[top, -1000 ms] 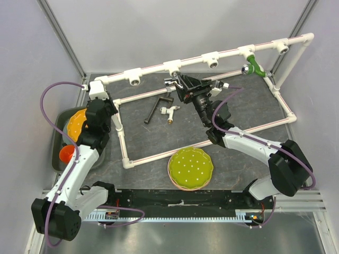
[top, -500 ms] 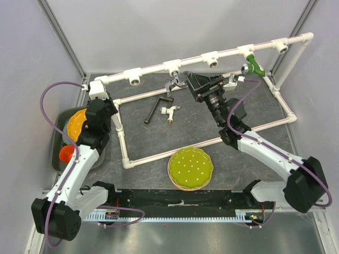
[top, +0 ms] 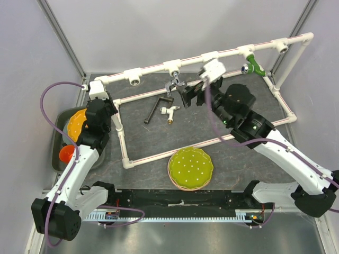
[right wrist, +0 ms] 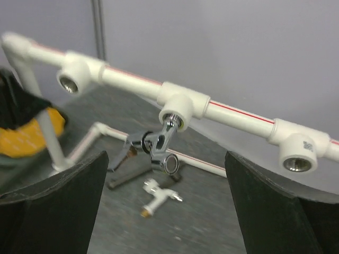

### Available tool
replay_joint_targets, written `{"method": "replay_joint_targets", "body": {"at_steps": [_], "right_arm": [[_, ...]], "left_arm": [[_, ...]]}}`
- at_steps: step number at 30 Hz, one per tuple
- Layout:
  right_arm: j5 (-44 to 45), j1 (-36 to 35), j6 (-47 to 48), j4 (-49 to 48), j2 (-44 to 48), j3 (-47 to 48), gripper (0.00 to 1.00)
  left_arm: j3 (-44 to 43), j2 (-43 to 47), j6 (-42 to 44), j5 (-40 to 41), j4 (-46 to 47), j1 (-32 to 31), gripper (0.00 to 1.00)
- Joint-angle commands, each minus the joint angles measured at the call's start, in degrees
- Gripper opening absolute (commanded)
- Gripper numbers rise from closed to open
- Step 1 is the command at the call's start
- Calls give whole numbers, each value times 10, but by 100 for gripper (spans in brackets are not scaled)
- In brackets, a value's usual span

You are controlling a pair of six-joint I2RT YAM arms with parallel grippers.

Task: Install the water faucets

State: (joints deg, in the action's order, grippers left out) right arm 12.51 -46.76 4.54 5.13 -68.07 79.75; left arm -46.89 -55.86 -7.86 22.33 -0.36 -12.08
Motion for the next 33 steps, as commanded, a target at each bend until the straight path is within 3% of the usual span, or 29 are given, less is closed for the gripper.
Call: {"method": "replay_joint_targets", "body": {"at_steps": [1, 6, 14, 29, 33], "right_arm": [[137, -62, 311, 133, -37, 43, 98], [164, -95, 451, 139, -56, 49, 98], [318, -131, 662, 94, -115, 58, 98], [374, -136, 796, -55, -229, 62, 98], [388, -134, 803, -89, -247, 60, 90]], "left_arm": [[-17, 10, -60, -11, 19, -3, 2], [-16, 11, -59, -10, 19, -3, 2], [-16, 8, -59, -11, 20, -3, 2], [-16, 6, -57, -8, 19, -3, 2], [-16, 5, -58, -11, 19, -2, 2]]}}
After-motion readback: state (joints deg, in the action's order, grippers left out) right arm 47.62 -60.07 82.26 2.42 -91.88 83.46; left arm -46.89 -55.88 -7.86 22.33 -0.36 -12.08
